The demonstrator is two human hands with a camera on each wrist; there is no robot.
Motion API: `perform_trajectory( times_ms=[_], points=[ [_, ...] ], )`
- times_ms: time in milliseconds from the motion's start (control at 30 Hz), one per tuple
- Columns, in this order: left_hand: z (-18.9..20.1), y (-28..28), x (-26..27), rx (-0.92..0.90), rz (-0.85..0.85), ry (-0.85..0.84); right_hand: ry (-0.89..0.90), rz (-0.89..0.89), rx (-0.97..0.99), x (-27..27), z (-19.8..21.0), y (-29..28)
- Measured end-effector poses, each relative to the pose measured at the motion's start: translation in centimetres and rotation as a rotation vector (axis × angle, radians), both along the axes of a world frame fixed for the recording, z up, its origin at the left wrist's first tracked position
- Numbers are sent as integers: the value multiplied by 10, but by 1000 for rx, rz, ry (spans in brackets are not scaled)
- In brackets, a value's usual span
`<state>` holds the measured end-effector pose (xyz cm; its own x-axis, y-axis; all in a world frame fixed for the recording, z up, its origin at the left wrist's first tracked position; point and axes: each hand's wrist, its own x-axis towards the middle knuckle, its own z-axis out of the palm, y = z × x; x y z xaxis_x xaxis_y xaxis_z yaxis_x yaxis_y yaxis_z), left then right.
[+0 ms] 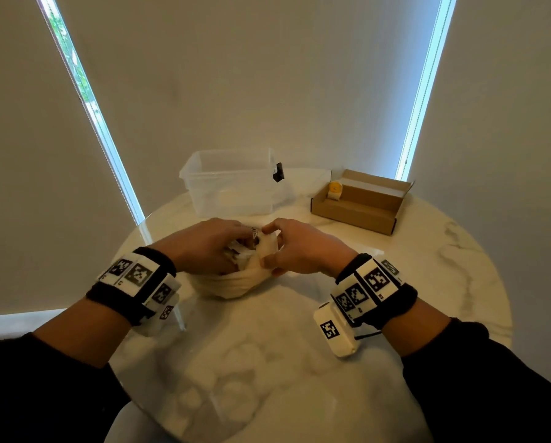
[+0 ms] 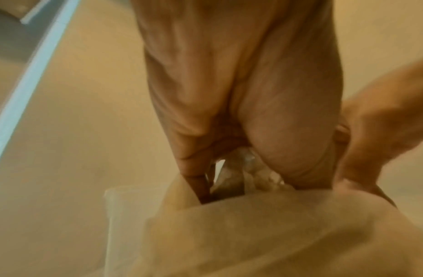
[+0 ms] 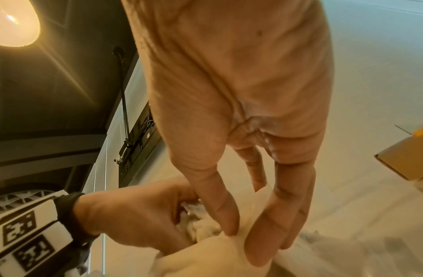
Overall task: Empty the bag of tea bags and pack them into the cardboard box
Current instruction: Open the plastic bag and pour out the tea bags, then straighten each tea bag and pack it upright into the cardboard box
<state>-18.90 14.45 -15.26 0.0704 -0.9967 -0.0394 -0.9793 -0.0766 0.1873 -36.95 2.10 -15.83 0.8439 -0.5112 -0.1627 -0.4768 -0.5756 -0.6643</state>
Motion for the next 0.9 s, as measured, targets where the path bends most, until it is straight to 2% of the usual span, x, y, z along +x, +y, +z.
perform_trajectory(
  times_ms=[167, 300, 400, 433, 533, 600, 733, 800, 900],
  points=[
    [34, 17, 12, -165, 59, 229, 2, -43, -22, 6, -4, 0],
    [56, 20, 22, -210, 62, 392, -71, -6, 96, 7, -10, 6],
    [68, 16, 24, -340, 74, 550, -89, -7, 16, 7, -15, 10],
    [71, 13, 23, -383, 63, 575, -92, -3, 22, 7, -12, 9],
    [75, 1, 12, -443, 12, 662, -102, 0, 230, -7, 7, -7],
    [75, -10, 2, -458, -1, 695, -87, -34, 227, -23, 26, -29],
    [49, -47, -30, -365, -1, 658, -111, -164, 15, -47, 47, -70],
    [24, -66, -46, -267, -42, 498, -135, -187, -10, -49, 48, -81],
    [-4, -78, -54, -129, -95, 224, -89, -118, 6, -48, 41, -83]
  ],
)
